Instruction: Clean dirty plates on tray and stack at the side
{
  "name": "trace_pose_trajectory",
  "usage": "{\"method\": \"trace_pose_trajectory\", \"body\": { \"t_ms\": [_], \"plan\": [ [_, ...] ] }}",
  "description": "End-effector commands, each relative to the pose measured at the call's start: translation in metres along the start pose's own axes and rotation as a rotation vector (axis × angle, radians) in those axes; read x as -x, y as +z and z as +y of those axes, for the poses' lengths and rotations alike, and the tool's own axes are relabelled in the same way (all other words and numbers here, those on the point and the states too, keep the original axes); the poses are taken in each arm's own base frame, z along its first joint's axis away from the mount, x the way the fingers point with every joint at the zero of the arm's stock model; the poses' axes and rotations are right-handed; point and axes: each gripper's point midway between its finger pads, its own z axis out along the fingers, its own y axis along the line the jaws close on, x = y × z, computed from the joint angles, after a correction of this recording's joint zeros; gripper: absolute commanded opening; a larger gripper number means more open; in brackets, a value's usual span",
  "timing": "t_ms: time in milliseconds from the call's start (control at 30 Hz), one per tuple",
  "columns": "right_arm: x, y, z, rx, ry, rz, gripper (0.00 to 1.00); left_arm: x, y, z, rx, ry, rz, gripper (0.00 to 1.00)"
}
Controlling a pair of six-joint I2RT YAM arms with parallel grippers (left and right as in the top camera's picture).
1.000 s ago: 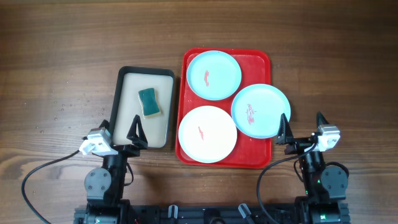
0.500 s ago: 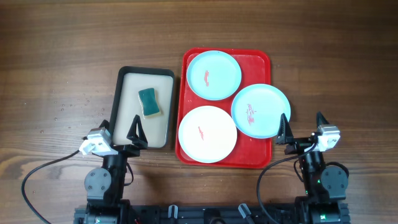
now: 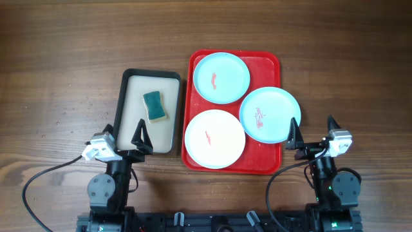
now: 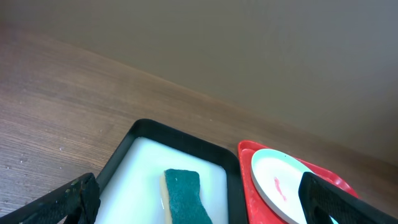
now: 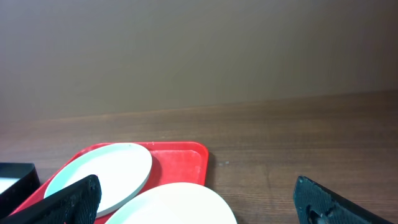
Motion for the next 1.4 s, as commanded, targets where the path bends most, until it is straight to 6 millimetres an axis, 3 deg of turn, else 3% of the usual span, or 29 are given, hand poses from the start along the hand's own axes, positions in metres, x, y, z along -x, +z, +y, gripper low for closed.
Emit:
{"method": "trace_pose_trajectory", "body": {
  "t_ms": [0,800,867,967,1067,1100,1200,1300,1367],
  "plan": [
    [0.002,0.0,-0.001,-0.011,-0.019,-0.009,1.0,0.001,0.0,0.0,0.004,0.01,-0.008,1.0],
    [0.002,0.0,-0.001,-0.011,-0.016,-0.009,1.0,0.001,0.0,0.0,0.004,0.01,-0.008,1.0],
    [0.002,-0.001,0.013,0.075,-0.012,-0.009,1.0,0.002,0.0,0.0,0.002,0.009,-0.013,1.0],
    [0.024,-0.013,0.064,0.376,0.041,-0.079,1.0,0.001,-0.001,-0.008,-0.04,0.009,-0.004,1.0],
    [0.041,-0.02,0.075,0.45,0.256,-0.083,1.0,0.005,-0.002,-0.026,-0.143,0.009,-0.007,1.0],
    [0.046,-0.023,0.079,0.477,0.249,-0.088,1.0,0.013,-0.003,-0.032,-0.168,-0.014,-0.036,1.0],
    [0.084,-0.04,0.099,0.573,0.143,-0.126,1.0,0.068,-0.017,-0.056,-0.267,-0.064,-0.235,1.0],
    [0.126,-0.046,0.112,0.604,0.034,-0.096,1.0,0.095,-0.029,-0.079,-0.315,-0.079,-0.171,1.0],
    [0.148,-0.034,0.117,0.597,0.037,0.044,1.0,0.118,-0.033,-0.088,-0.267,-0.087,-0.07,1.0]
  ]
}}
